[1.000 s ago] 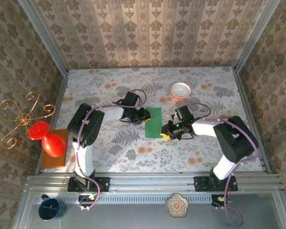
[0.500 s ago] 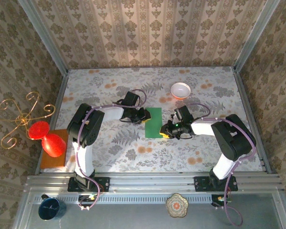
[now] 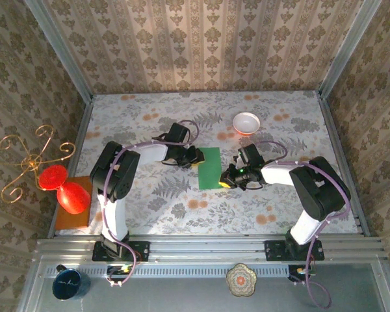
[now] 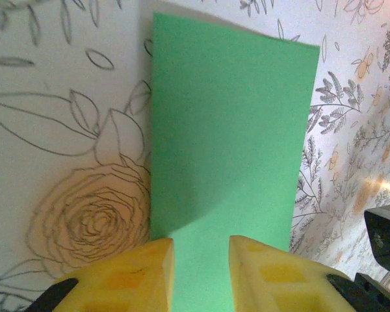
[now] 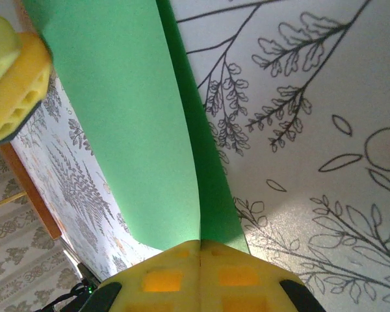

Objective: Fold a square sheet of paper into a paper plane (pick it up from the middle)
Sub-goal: Fold the triangle a second time at the center of the table.

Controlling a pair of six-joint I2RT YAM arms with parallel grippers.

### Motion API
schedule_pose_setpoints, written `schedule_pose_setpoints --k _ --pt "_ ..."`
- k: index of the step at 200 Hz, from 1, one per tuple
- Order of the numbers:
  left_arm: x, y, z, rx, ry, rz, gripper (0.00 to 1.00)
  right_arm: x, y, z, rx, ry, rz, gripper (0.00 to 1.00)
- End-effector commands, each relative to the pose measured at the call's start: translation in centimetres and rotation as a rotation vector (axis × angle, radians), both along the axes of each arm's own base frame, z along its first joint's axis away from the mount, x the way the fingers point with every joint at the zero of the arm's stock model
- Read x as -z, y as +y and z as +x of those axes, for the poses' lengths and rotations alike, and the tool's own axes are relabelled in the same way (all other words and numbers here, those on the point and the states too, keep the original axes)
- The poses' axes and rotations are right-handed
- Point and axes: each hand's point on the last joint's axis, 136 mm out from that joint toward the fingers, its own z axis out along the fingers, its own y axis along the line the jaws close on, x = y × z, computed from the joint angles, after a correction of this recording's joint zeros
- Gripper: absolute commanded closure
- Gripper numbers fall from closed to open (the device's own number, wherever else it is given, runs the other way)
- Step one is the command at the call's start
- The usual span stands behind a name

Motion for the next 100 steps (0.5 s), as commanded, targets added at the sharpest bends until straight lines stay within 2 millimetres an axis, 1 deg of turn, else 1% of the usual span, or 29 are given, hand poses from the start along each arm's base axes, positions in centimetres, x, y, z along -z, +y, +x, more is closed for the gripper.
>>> schedule_pose_setpoints --k 1,29,69,82,100 --pt "-0.3 0.5 0.5 0.01 -0.008 0.018 0.7 -0.3 -0.2 -0.7 -0.013 0.005 -0.002 0.94" --pt "0.3 0.1 0.4 0.02 0.009 0.004 0.71 -0.6 0.1 -0.6 -0.023 -0.002 0.011 0.94" --pt "0.8 0.2 0.1 0.025 0.022 0.012 0.71 -1.0 0.4 -0.4 -0.032 -0.008 0.021 0.94" --pt "0.4 0.2 0.1 0.025 0.016 0.005 0.72 -1.1 0.4 -0.4 -0.033 -0.01 0.018 0.94" --pt "-1.1 0.5 0.4 0.024 -0.03 0.009 0.72 -1.0 0.1 -0.4 -0.031 -0.012 0.004 0.94"
